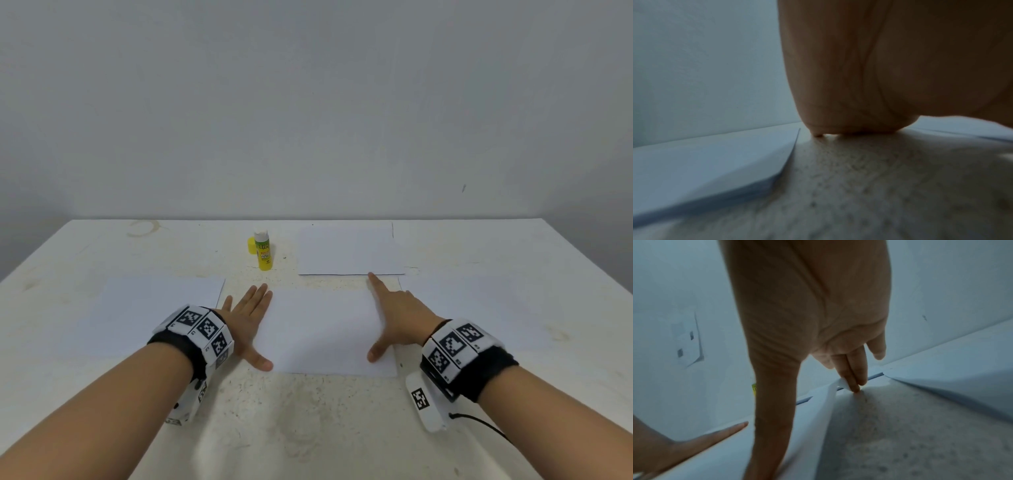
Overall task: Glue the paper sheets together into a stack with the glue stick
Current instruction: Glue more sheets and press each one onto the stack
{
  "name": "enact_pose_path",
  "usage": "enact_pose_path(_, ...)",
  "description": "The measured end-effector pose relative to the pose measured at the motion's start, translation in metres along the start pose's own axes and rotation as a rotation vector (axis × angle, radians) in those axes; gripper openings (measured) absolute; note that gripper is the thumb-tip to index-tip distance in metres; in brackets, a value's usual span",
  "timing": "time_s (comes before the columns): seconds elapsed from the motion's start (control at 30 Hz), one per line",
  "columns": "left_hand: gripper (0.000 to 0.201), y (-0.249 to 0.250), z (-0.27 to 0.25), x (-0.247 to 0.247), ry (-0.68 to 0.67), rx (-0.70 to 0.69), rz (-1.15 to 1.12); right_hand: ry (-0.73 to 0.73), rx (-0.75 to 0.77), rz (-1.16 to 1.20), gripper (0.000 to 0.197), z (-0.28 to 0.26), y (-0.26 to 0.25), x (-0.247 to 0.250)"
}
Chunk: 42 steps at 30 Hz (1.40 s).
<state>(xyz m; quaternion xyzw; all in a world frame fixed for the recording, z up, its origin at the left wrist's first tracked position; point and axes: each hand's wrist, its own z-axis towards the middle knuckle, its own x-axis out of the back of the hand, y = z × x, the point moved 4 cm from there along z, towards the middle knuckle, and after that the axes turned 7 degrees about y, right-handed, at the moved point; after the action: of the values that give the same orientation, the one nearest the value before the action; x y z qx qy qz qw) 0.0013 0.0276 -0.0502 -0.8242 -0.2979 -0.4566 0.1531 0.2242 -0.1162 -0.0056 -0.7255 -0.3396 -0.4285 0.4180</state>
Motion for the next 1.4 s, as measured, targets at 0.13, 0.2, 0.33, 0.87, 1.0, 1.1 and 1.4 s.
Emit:
enact_pose_path(0.13, 0.171, -0.001, 0.003, 0.000, -0.003, 0.017, -0.018, 0.184, 0.019, 0.510, 0.126, -0.003, 0.004, 0.002)
enact_pose_path(0.2, 0.152, 0.000, 0.001, 0.000, 0.009, 0.044, -0.022, 0.307, 0.006, 0.696, 0.105, -0.006, 0.009, 0.001)
enact_pose_path(0.33, 0.135, 0.004, -0.003, 0.001, 0.024, 0.059, -0.025, 0.299, -0.042, 0.752, 0.049, -0.007, 0.020, -0.012)
enact_pose_path(0.87, 0.173, 0.004, 0.004, -0.001, 0.052, 0.051, -0.094, 0.604, 0.013, 0.691, 0.028, 0.030, 0.023, 0.094)
enact_pose_path(1.0, 0.174, 0.005, 0.004, 0.001, 0.030, 0.051, -0.107, 0.580, -0.115, 0.636, 0.029, 0.082, 0.036, 0.087)
enact_pose_path(1.1, 0.174, 0.005, 0.004, 0.002, 0.014, 0.058, -0.111, 0.517, -0.189, 0.553, 0.030, 0.110, 0.045, 0.074)
enact_pose_path(1.4, 0.171, 0.004, 0.005, 0.003, -0.017, 0.062, -0.086, 0.458, -0.249, 0.396, 0.037, 0.138, 0.048, 0.053)
